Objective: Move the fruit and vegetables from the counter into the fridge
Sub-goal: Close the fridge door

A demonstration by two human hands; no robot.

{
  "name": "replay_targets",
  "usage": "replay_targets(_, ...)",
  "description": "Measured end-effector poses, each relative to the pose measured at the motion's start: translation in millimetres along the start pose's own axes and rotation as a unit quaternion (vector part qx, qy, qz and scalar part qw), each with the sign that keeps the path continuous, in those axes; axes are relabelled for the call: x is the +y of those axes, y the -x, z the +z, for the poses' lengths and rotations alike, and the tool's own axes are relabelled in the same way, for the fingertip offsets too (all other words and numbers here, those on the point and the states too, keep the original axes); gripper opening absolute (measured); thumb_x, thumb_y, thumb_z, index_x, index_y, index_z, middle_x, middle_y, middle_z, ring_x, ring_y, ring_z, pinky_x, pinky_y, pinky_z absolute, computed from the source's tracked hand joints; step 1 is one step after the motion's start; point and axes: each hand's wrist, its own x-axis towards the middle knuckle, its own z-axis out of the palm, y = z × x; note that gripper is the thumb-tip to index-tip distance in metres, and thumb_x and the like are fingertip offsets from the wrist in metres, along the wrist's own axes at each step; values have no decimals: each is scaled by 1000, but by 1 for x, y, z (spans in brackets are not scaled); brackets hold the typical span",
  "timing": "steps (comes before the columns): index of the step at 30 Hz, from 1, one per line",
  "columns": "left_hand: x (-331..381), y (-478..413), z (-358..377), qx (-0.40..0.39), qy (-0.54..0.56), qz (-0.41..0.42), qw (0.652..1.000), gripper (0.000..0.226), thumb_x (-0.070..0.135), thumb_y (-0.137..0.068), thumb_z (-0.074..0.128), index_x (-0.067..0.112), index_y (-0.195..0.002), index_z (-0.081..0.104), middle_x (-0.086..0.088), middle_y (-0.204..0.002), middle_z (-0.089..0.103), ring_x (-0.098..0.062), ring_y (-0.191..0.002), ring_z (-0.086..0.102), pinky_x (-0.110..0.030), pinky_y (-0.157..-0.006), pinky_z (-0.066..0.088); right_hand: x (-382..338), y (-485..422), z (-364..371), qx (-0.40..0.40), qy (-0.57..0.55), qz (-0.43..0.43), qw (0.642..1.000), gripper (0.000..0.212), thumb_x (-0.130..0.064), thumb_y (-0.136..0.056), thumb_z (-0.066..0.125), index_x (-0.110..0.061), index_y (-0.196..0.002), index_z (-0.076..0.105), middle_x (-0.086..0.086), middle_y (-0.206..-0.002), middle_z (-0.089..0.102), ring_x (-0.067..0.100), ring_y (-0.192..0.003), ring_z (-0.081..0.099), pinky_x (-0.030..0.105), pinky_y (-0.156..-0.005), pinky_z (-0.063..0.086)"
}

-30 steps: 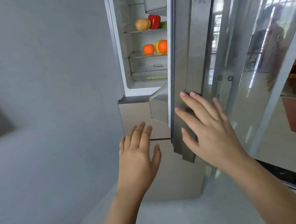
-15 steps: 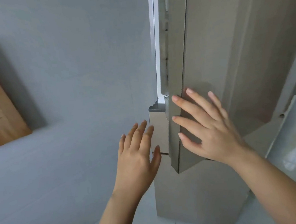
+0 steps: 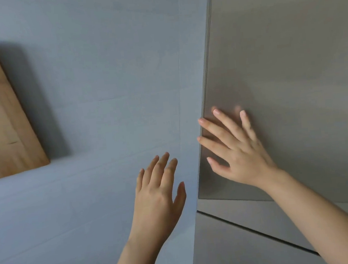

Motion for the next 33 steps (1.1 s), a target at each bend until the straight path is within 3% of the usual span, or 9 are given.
replay_targets(4,-14,-25,22,2,4,1,1000,45,32,-86,41,9,-122,53,-11,-130,54,-31,-122,48,-51,-97,38,20,-8,35,-30,-14,45,998,44,-35,-83,50,-15,-121,59,6,-143,38,28,-135,26,55,-109,13)
replay_targets(13,-30,-94,77,0,37,39,999,44,31,-86,41,9,-121,54,-11,-130,55,-31,-121,48,-49,-97,37,62,-20,106,-131,-21,172,976,55,-47,-87,37,-15,-129,52,3,-146,37,19,-138,17,46,-111,5)
replay_targets(19,-43,-118,102,-13,47,45,998,45,32,-85,41,9,-121,55,-11,-129,56,-32,-120,50,-53,-95,39,59,-19,128,-119,0,196,973,57,-49,-87,37,-18,-134,46,2,-149,28,20,-141,12,47,-112,2)
replay_targets(29,-47,-123,111,-16,45,50,998,45,32,-84,40,8,-119,57,-12,-127,57,-33,-119,51,-54,-93,40,51,-26,121,-118,-6,220,968,52,-43,-85,39,-14,-126,54,6,-147,36,23,-139,16,53,-109,9)
replay_targets(33,-49,-117,103,-12,33,45,998,45,32,-84,40,8,-117,58,-12,-125,58,-34,-118,52,-52,-93,40,45,-31,114,-116,-7,234,965,51,-40,-83,39,-12,-123,56,8,-141,44,25,-136,23,55,-105,19)
